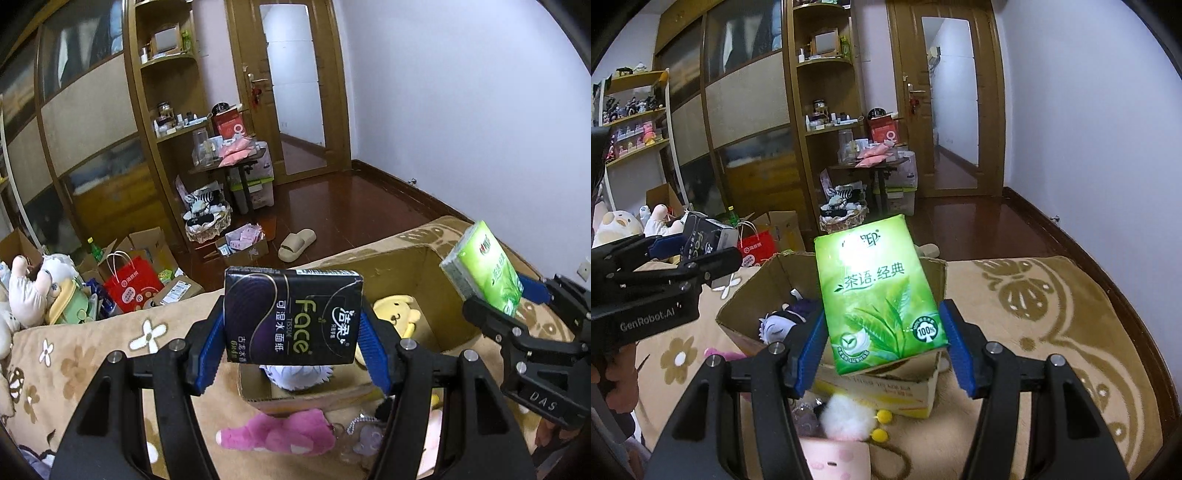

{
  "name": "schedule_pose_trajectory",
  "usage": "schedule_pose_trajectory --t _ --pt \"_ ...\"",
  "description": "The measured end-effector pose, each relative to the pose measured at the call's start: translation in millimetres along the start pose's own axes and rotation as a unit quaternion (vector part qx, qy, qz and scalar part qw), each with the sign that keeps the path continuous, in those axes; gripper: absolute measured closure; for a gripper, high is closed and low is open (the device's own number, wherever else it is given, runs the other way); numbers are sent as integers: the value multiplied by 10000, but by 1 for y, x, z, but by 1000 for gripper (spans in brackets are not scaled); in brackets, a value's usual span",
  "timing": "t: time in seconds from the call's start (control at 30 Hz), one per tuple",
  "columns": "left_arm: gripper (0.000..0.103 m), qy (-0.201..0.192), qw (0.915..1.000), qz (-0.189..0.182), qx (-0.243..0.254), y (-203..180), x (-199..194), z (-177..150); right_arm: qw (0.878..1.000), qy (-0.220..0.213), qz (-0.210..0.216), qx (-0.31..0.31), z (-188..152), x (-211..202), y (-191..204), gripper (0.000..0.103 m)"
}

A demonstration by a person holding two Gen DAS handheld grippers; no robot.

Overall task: Organize soft objects
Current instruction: 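Carry both tissue packs into the cardboard box and open both tools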

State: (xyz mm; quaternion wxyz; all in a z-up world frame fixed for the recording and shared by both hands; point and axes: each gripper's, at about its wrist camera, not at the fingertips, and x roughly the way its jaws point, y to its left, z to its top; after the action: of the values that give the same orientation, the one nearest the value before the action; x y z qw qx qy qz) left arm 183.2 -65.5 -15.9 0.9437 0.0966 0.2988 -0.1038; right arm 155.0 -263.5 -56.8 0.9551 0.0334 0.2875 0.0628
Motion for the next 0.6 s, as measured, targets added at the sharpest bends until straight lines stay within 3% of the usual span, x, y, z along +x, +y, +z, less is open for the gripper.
schedule_pose_trajectory --t 0.13,0.43,0.6 --pt "39 39 9999 -41 -154 11 14 2 10000 37 56 -9 -2 10 2 40" --pt "39 548 9980 -157 -272 19 57 -12 9999 107 48 106 -10 34 0 40" --pt "39 721 9966 -220 -320 20 71 -17 9990 84 345 288 -18 44 -8 40"
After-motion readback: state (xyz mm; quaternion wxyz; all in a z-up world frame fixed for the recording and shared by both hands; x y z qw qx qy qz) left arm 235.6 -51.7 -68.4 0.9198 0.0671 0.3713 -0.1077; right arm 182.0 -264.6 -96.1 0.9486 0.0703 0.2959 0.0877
